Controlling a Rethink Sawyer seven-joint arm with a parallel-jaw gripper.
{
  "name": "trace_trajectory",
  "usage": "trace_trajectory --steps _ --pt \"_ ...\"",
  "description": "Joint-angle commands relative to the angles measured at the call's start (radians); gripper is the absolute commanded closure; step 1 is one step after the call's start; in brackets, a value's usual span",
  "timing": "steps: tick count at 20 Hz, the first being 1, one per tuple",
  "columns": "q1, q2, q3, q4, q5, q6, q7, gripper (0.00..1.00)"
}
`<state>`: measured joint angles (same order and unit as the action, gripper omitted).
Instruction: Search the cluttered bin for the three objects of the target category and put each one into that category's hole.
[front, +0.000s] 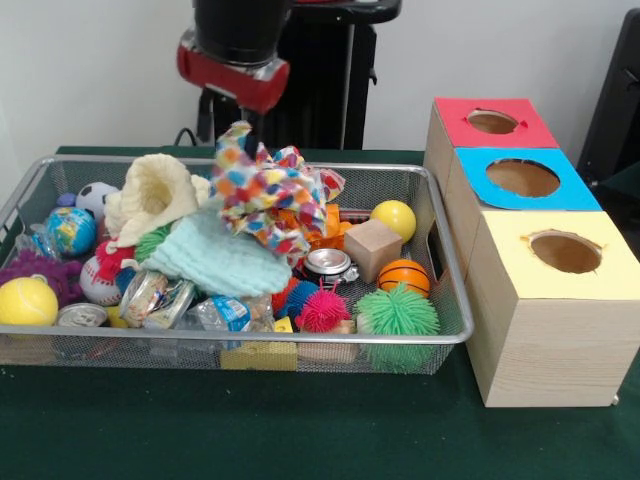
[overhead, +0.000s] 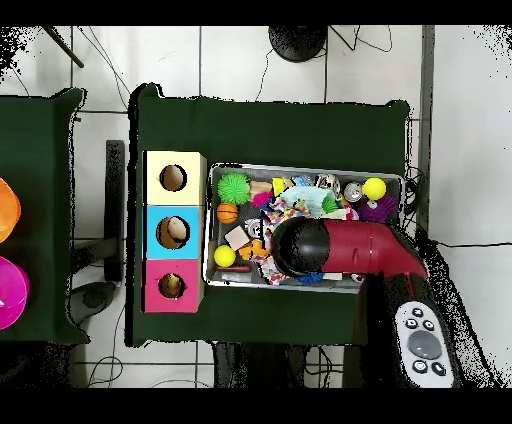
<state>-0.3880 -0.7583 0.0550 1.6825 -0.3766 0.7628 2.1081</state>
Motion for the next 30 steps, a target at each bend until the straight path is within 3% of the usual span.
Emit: trace_trajectory --steps 1,5,10,21,25,30 --pt "0.068 -0.026 0.019 -0.047 0.039 0.201 0.045 0.0" --pt "0.083 -0.023 0.017 -0.071 0.041 0.227 0.051 0.0" --pt "0.067 0.006 0.035 -0.042 0.078 0.091 0.079 0.0" --pt "0.086 0.004 0.016 -0.031 0.086 0.049 0.103 0.0" --pt "0.073 0.028 0.022 0.024 0.114 0.043 0.108 0.0" --pt "0.083 0.073 0.005 0.147 0.127 -0.161 0.198 0.0"
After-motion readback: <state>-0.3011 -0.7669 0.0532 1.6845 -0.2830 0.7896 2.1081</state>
